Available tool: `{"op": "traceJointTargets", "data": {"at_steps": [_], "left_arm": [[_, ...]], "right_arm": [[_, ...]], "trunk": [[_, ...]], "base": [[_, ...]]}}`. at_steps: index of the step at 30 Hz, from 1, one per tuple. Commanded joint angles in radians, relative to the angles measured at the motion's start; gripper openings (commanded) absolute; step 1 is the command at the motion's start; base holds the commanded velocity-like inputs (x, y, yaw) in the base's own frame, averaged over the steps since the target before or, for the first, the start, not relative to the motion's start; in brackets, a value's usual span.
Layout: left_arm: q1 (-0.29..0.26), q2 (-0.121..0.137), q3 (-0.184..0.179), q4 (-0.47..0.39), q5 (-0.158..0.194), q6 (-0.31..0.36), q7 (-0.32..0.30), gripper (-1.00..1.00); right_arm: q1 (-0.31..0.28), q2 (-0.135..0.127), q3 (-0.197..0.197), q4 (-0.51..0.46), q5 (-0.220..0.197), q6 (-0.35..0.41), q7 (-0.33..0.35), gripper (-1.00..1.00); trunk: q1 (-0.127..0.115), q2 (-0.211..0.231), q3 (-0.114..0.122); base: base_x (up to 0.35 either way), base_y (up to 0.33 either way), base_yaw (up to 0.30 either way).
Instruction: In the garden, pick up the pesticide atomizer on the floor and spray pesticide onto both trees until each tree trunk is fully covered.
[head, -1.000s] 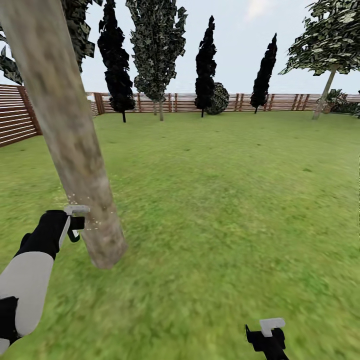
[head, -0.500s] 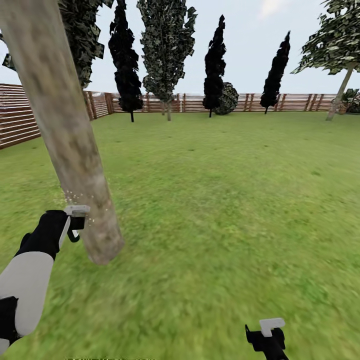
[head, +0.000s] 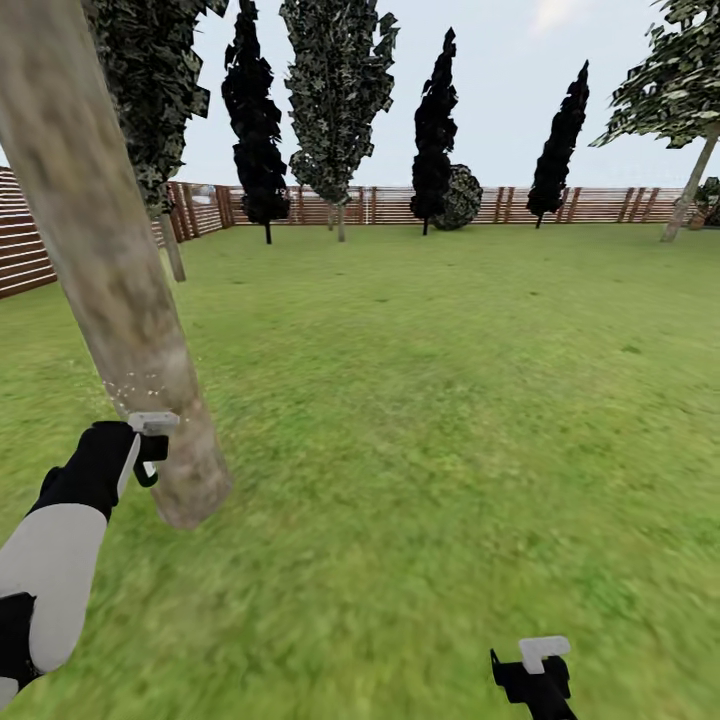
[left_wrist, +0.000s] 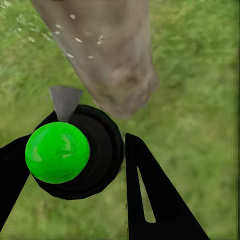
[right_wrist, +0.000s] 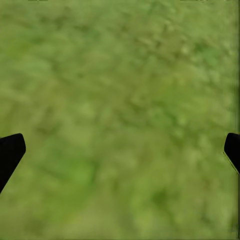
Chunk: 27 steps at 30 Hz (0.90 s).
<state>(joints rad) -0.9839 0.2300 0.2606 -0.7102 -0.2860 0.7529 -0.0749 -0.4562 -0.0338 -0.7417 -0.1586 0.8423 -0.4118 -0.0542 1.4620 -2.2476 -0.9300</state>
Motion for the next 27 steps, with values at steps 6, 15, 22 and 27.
{"op": "traceJointTargets", "data": {"at_steps": [6, 15, 22, 27], "left_arm": [[0.018, 0.036, 0.009, 0.003, -0.012, 0.003, -0.005, -1.0], [0.037, -0.01, 0.012, 0.032, -0.005, 0.001, -0.003, -1.0], [0.039, 0.002, 0.006, 0.035, -0.005, 0.0, 0.002, -1.0], [0.039, -0.011, 0.009, 0.035, -0.004, 0.0, 0.002, -1.0]], "right_arm": [[-0.001, 0.0, -0.005, 0.002, 0.011, -0.004, -0.006, 1.0], [-0.001, 0.0, -0.005, 0.002, 0.011, -0.004, -0.006, 1.0], [-0.001, 0.0, -0.005, 0.003, 0.011, -0.004, -0.006, 1.0], [-0.001, 0.0, -0.005, 0.004, 0.011, -0.004, -0.006, 1.0]], "trunk": [[0.0, 0.0, -0.001], [0.0, 0.0, -0.001], [0.0, 0.0, -0.001], [0.0, 0.0, -0.001]], "base": [[0.117, -0.272, 0.248], [0.249, -0.168, 0.175], [0.302, -0.061, 0.052], [0.193, -0.214, 0.268]]}}
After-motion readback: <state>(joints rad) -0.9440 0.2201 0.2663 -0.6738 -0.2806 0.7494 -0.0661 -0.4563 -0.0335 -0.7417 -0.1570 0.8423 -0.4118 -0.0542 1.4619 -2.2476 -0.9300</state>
